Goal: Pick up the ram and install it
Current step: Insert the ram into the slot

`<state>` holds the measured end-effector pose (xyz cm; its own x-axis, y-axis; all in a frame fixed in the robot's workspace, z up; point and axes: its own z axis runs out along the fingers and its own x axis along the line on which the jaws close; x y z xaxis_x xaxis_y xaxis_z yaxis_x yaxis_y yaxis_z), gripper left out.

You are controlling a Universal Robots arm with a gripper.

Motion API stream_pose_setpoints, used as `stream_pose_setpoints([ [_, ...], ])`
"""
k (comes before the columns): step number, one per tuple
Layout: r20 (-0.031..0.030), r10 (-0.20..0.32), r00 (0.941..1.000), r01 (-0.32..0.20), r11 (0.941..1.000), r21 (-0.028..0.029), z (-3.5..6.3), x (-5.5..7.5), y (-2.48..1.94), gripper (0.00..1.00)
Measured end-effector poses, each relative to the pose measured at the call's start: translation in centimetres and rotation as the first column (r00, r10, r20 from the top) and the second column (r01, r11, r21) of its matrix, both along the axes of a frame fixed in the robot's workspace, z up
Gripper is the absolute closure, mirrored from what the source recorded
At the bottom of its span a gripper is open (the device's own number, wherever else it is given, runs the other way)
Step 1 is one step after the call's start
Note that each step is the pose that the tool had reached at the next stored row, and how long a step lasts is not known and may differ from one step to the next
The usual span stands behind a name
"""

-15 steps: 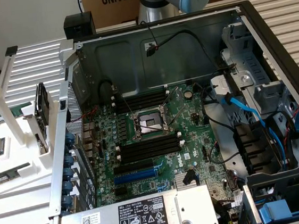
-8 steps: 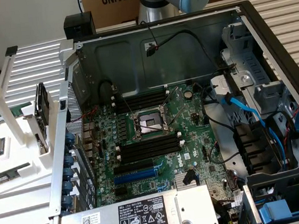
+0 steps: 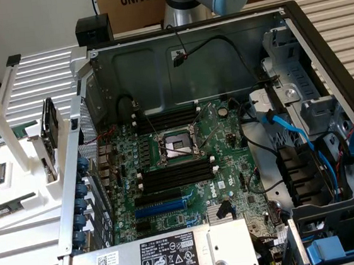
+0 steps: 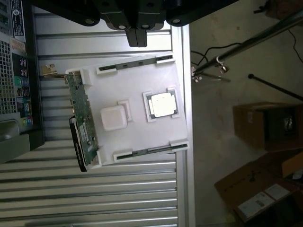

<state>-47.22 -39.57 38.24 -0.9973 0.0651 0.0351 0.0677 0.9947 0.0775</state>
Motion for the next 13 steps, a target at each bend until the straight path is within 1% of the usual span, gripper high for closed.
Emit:
stream_pose_setpoints([
  [4,0.0,0.004,1.0,-0.004,1.0,0.0003,0.0,0.0,0.0,0.89],
  [6,0.0003,0.024,0.9997,-0.024,0.9997,0.0005,-0.02,0.0,0.01,0.89],
  [7,0.0002,0.042,0.9991,-0.042,0.9991,0.0004,-0.01,0.0,0.01,0.89],
  [10,0.0001,0.097,0.9953,-0.097,0.9953,0.0003,0.0,0.0,0.0,0.89],
  [13,0.0001,0.151,0.9885,-0.151,0.9885,0.0004,-0.01,0.0,0.0,0.89],
])
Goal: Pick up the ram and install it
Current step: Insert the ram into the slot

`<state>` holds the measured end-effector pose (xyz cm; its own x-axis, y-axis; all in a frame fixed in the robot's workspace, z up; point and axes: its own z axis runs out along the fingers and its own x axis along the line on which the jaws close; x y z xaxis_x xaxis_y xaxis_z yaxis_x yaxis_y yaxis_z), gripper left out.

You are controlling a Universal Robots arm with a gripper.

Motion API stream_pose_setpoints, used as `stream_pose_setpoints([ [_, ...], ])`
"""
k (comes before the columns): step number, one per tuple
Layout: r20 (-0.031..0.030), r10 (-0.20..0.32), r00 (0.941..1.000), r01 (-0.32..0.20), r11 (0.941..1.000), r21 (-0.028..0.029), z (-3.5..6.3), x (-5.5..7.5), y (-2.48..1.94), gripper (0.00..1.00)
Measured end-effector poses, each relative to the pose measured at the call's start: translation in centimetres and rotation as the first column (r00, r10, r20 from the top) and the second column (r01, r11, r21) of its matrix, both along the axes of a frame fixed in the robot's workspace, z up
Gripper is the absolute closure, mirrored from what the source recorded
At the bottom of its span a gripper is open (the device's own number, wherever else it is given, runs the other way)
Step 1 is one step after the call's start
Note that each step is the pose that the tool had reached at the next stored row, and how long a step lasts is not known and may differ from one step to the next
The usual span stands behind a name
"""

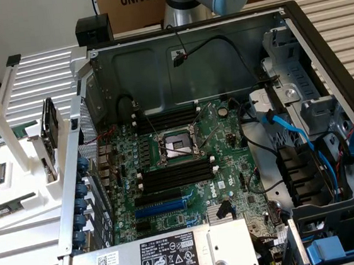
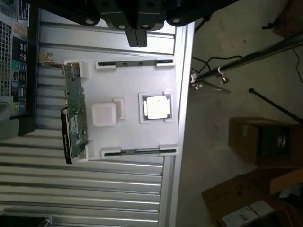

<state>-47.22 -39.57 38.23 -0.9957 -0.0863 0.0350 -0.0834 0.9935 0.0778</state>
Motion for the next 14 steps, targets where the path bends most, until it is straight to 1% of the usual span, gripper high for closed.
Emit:
stream_pose_setpoints([
  [3,0.0,0.053,0.9986,-0.053,0.9986,0.0,0.0,0.0,0.0,0.89],
  [7,0.0,0.127,0.9919,-0.127,0.9919,0.0,0.0,0.0,0.0,0.89],
  [11,-0.0001,0.2,0.9799,-0.2,0.9799,0.0,0.0,0.0,0.0,0.89],
  [14,0.0,0.252,0.9676,-0.252,0.9676,0.0,-0.03,0.0,0.0,0.89],
])
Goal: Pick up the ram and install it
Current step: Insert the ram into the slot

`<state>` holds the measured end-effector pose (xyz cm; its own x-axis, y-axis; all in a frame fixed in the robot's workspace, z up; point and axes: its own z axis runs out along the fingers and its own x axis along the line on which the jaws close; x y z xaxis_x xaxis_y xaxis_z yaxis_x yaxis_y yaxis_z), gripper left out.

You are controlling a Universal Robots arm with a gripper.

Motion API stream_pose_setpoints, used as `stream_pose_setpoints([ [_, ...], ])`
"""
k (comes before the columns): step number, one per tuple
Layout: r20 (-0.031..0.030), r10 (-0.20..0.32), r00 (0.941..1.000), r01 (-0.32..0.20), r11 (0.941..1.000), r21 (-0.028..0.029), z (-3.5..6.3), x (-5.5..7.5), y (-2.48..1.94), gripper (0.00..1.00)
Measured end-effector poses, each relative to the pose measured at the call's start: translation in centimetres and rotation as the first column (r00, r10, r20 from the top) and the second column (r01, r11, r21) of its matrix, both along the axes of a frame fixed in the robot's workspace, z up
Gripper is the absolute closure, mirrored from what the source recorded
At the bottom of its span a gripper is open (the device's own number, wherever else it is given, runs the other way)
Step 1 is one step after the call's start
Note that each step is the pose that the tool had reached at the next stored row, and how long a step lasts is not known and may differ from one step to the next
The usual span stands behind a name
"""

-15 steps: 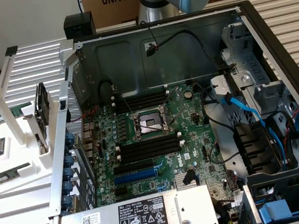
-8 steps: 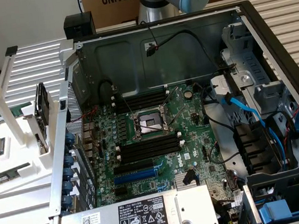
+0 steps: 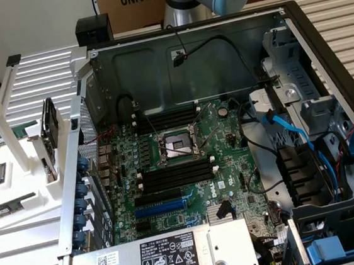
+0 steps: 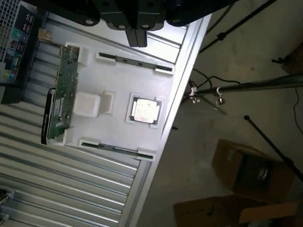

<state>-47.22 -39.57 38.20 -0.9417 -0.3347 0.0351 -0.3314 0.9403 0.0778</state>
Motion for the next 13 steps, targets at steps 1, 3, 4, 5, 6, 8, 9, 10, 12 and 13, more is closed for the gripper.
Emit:
stream_pose_setpoints([
  [1,0.0,0.02,0.9998,-0.02,0.9998,0.0,0.0,0.0,0.0,0.89],
  [3,0.0,0.056,0.9984,-0.056,0.9984,0.0,0.0,0.0,0.0,0.89],
  [4,0.0,0.075,0.9972,-0.075,0.9972,0.0,0.0,0.0,0.0,0.89],
  [5,0.0001,0.092,0.9957,-0.092,0.9957,0.0,-0.01,0.0,0.0,0.89],
  [6,0.0003,0.11,0.9939,-0.11,0.9939,-0.0001,0.0,0.0,0.0,0.89],
  [8,0.0012,0.145,0.9894,-0.145,0.9894,-0.0002,-0.01,0.0,0.0,0.89],
  [9,0.0017,0.164,0.9865,-0.164,0.9865,-0.0002,-0.01,0.0,0.0,0.89],
  [10,0.0023,0.182,0.9833,-0.182,0.9833,-0.0003,-0.01,0.0,0.0,0.89],
  [12,0.0038,0.218,0.976,-0.218,0.976,-0.0007,-0.01,0.0,0.0,0.89],
  [13,0.0049,0.235,0.9719,-0.235,0.972,-0.0009,-0.02,0.0,0.0,0.89],
])
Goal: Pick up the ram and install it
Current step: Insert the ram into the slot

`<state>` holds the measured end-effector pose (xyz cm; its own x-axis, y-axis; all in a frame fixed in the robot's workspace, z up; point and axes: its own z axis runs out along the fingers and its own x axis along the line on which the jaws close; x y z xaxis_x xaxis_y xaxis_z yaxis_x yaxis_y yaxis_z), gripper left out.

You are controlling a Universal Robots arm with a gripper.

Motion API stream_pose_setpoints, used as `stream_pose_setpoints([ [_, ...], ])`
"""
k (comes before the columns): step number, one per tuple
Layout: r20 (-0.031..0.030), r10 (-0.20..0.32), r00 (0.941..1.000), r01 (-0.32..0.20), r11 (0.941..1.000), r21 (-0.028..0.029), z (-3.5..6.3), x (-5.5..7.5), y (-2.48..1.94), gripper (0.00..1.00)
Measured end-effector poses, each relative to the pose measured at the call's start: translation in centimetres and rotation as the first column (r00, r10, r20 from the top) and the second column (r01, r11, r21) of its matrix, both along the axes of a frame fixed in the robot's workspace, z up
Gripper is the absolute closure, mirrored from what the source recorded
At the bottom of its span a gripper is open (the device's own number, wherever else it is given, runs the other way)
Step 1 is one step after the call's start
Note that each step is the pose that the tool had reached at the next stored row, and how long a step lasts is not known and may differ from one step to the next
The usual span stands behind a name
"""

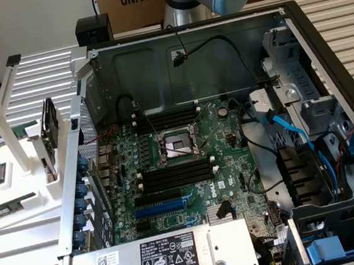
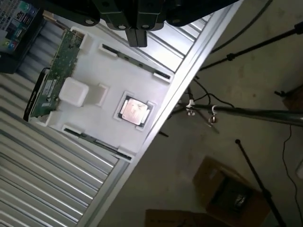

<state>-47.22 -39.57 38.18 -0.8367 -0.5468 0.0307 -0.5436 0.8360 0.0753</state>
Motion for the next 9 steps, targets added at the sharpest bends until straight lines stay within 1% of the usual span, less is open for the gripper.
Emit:
stream_pose_setpoints([
  [2,0.0032,0.037,0.9993,-0.037,0.9993,-0.0001,-0.01,0.0,0.0,0.89],
  [4,0.0076,0.072,0.9974,-0.072,0.9974,-0.0003,-0.02,0.0,0.0,0.89],
  [7,0.0144,0.124,0.9921,-0.124,0.9923,-0.0011,0.0,0.01,0.0,0.89],
  [8,0.0267,0.186,0.9823,-0.186,0.9826,-0.003,-0.01,0.0,0.0,0.89],
  [9,0.03,0.2,0.9793,-0.2,0.9798,-0.0037,-0.01,0.0,0.0,0.89],
])
